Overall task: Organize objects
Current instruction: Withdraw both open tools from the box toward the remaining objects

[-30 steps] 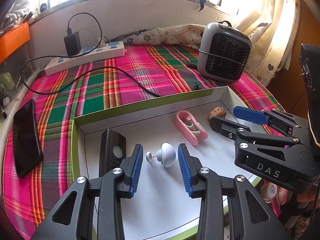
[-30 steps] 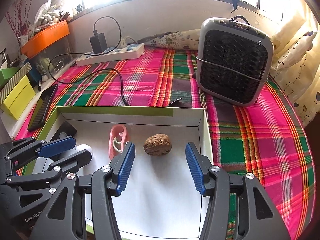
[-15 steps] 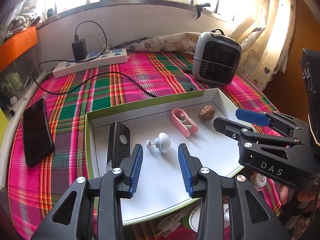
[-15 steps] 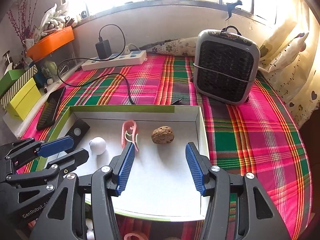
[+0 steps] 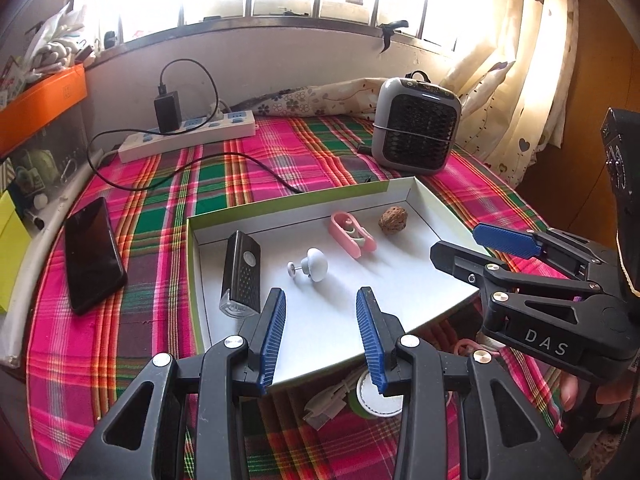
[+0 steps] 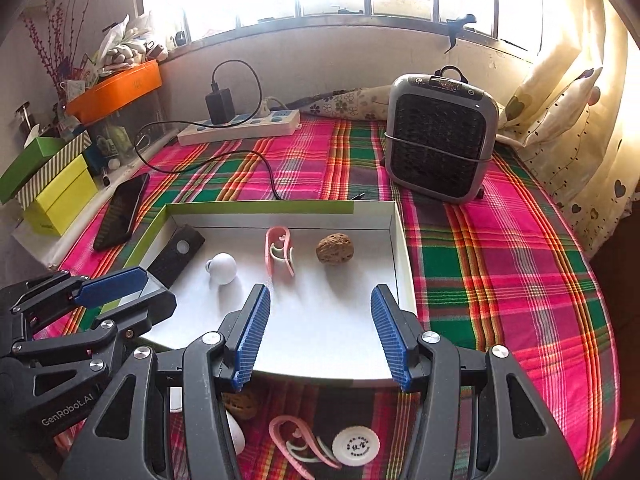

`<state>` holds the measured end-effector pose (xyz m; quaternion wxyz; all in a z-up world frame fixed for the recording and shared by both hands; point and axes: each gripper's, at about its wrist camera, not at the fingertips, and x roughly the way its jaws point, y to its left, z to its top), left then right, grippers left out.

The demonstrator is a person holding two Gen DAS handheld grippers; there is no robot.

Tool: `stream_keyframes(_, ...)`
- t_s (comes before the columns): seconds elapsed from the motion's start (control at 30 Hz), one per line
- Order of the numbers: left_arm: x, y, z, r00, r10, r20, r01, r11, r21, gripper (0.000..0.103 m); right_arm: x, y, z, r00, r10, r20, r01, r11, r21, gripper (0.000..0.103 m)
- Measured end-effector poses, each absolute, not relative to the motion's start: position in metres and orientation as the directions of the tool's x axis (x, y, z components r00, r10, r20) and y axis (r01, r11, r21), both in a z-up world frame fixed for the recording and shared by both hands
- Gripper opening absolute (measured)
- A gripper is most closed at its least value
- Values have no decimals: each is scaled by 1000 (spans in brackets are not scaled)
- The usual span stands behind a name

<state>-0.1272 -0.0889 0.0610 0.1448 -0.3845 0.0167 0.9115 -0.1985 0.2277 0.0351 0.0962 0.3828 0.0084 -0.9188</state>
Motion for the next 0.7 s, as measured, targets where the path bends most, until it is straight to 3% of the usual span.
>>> stream_keyframes(0.7,-115,-9,37,-656,275,-703,-286,-952,-106,35,-137,238,38,-709,-157,-687,185,-982,34,54)
